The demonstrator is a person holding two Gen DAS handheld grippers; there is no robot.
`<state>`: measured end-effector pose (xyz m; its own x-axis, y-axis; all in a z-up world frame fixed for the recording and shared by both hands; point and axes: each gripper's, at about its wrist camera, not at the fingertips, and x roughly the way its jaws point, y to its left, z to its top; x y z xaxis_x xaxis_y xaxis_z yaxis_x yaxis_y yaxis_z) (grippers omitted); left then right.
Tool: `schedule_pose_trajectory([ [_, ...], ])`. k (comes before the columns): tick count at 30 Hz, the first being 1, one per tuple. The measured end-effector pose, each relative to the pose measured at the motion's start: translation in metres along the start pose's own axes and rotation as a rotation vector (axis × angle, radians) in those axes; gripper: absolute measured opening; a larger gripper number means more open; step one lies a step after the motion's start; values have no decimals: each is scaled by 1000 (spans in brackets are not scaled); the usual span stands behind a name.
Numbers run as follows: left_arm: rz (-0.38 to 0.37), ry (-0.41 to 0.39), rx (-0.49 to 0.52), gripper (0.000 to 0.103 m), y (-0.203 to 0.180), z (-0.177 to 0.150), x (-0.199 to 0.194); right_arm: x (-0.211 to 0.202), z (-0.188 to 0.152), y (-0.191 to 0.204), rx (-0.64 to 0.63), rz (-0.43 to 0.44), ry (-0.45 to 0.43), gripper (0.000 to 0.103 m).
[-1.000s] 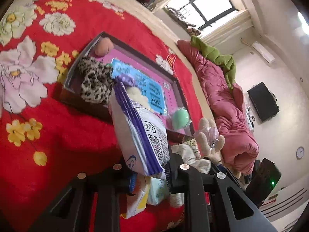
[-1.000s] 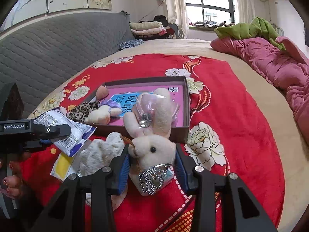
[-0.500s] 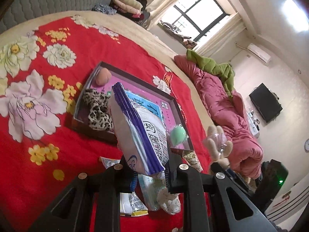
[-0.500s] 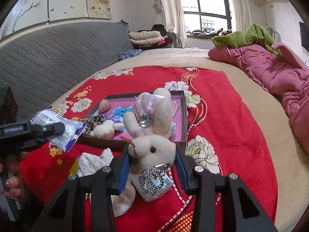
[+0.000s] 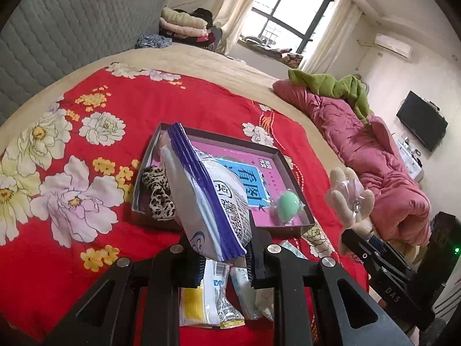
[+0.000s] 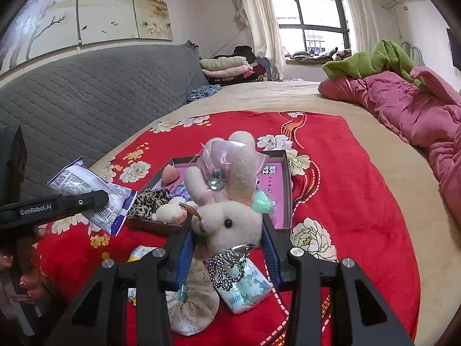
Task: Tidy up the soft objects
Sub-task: 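Lift the snack bag with the left tool while the right tool lifts the pink bunny, then carry the snack bag over the box with the left tool while the right tool carries the pink bunny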
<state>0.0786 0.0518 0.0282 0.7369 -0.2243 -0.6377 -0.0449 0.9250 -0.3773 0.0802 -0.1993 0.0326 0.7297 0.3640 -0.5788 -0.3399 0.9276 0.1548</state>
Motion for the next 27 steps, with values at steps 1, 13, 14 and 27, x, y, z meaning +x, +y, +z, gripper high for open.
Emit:
schedule_pose_trajectory([
  [1, 2, 3, 0, 22, -1, 0, 1, 0, 0, 0, 0, 2, -3, 43],
  [13, 29, -24, -35, 22, 13, 16, 16, 9, 5, -3, 10, 8, -1, 43],
  [14, 28, -32, -51, 22, 16, 20, 18, 9, 4, -2, 5, 10, 0, 43],
  [27, -30, -40, -134, 22, 30, 58, 47, 19, 32, 11, -30, -16, -24, 43],
])
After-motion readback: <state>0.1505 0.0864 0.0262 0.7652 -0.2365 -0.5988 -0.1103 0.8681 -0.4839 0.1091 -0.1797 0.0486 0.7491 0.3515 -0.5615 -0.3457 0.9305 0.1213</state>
